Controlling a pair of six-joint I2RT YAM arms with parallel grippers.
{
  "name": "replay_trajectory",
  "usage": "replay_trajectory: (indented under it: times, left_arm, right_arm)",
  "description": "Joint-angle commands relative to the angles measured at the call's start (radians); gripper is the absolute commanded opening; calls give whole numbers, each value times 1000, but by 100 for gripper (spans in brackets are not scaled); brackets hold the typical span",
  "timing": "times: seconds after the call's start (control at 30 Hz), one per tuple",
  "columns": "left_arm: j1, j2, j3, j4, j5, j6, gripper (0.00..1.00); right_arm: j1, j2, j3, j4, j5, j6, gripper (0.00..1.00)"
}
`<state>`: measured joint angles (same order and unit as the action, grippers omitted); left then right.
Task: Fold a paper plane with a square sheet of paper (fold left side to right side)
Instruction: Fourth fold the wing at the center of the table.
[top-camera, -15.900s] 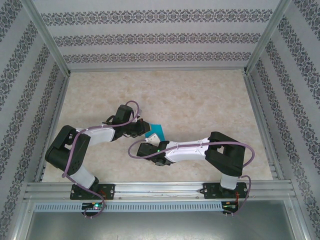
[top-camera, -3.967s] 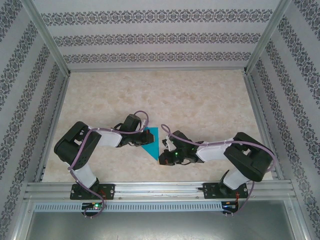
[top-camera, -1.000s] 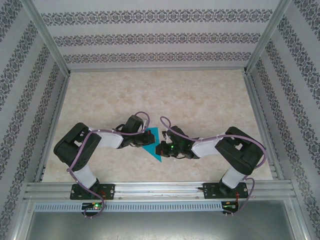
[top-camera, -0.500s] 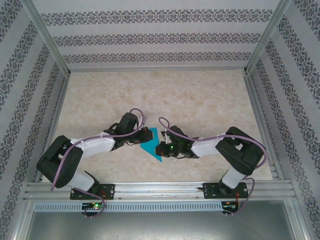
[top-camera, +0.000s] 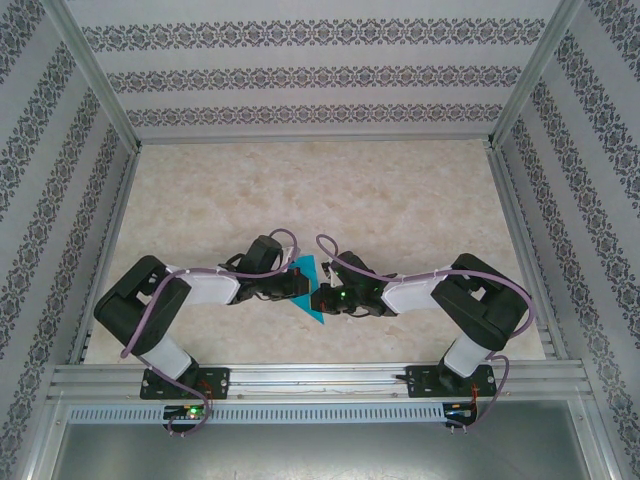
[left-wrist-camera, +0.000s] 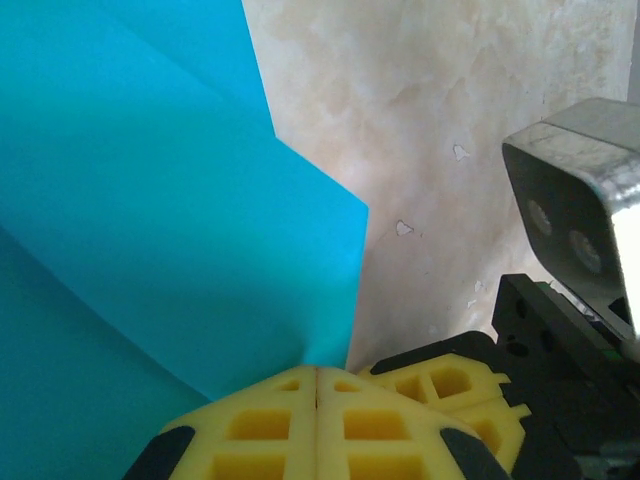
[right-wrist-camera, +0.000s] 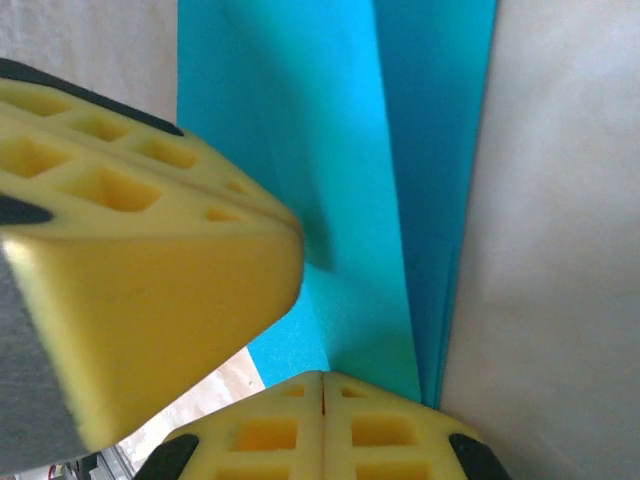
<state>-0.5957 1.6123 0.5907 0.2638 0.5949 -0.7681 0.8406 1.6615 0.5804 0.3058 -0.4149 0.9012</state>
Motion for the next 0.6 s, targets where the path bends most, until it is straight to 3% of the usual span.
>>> replay_trajectory:
  times: [0.0, 0.57]
  left_arm:
    - [-15, 20, 26, 57, 15, -4, 5]
    - [11, 98, 38, 43, -78, 14, 5]
  right_arm:
    - [15, 57, -37, -206, 66, -31, 0]
    - [27, 61, -28, -286, 61, -66, 0]
